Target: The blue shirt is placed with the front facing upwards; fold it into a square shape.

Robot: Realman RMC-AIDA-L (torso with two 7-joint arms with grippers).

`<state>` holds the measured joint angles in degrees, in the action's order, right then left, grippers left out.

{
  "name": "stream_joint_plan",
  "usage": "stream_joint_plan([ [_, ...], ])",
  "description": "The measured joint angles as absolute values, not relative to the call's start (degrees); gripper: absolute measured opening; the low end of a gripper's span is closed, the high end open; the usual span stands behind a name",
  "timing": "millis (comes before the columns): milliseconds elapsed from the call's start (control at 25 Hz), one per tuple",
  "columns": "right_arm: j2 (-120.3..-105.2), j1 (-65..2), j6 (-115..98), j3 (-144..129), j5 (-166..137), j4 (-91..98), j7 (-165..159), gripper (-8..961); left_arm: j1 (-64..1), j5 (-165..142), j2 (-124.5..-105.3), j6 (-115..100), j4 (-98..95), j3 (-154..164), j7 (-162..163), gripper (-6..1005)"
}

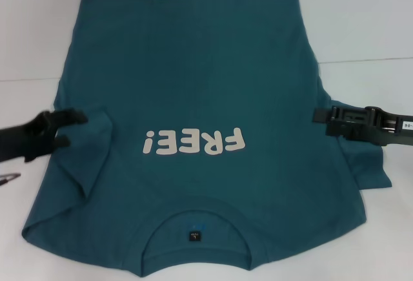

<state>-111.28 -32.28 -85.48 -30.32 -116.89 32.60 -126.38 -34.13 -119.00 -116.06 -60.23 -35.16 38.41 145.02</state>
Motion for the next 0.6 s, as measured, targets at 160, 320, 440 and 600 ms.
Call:
stream_joint_plan([
  [160,-111.35,-32.53,-85.45,-30.32,-116.89,32.64,-126.31,748,-33.65,-120.99,-116.41,-60.29,-35.27,38.49,145.2,726],
  [320,-111.35,-32.6,-85.31,-30.32,-116.89,32.69,-126.2,748,-33.53,-121.66,-116.5,-59.97,-35.26,38.68,144.91,725],
  [440,-111.36,-32.6,-85.31,-30.32,-116.89,32.7,-126.2,747,-33.25,-121.89,-116.5,-59.32,-35.27,38.47,144.87,726],
  [600,-111.32,-32.55,-85.31,-30.27,-116.89,32.67,-126.2,746,-33.02,-122.91,-116.49,-57.75,-35.27,38.35,145.23,725],
])
